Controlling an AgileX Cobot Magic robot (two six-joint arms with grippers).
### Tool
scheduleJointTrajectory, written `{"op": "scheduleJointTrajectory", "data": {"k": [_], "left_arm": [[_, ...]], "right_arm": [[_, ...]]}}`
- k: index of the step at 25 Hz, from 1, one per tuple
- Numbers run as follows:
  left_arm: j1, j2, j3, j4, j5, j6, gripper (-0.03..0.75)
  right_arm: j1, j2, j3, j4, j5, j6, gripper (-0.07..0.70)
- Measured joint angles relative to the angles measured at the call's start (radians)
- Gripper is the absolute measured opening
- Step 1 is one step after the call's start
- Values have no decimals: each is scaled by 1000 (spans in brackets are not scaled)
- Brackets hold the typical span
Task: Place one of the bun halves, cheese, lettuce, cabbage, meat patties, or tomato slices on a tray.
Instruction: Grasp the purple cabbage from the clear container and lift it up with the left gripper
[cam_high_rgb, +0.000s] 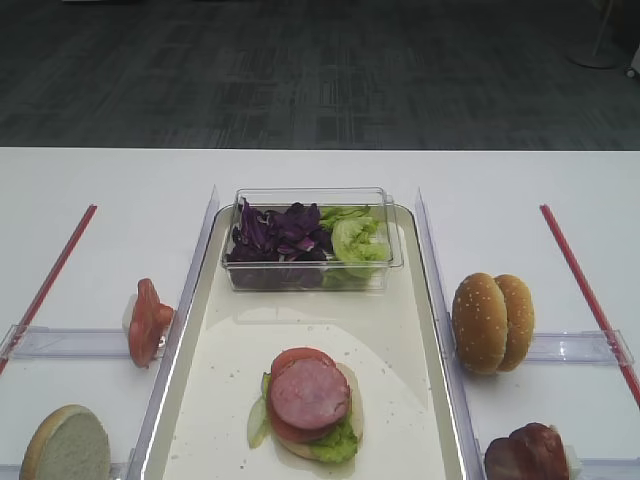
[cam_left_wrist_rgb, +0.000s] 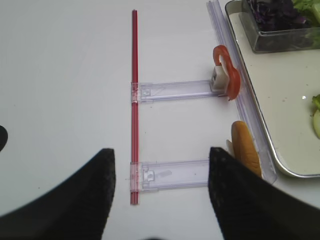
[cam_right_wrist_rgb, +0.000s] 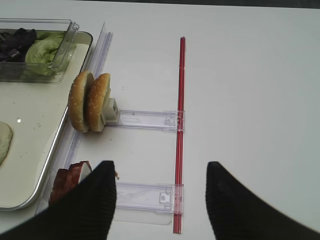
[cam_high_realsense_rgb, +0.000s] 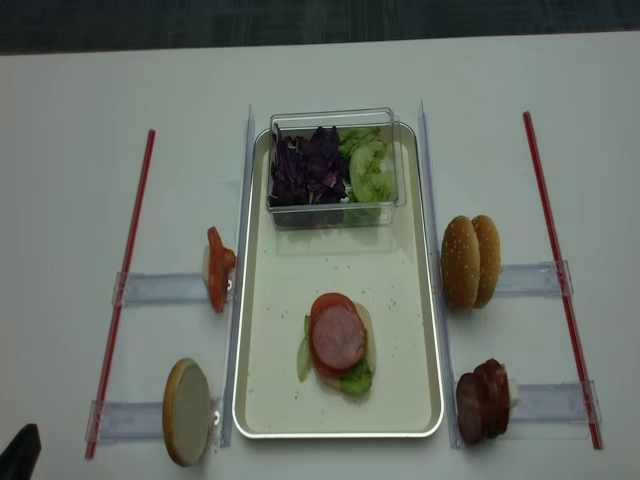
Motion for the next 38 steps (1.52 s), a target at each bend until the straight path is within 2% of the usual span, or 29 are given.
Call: {"op": "scheduleJointTrajectory", "data": {"k": [38], "left_arm": [[0, 0, 0, -8, 0, 0, 380]], "right_arm": [[0, 0, 0, -4, 0, -2, 433]]}}
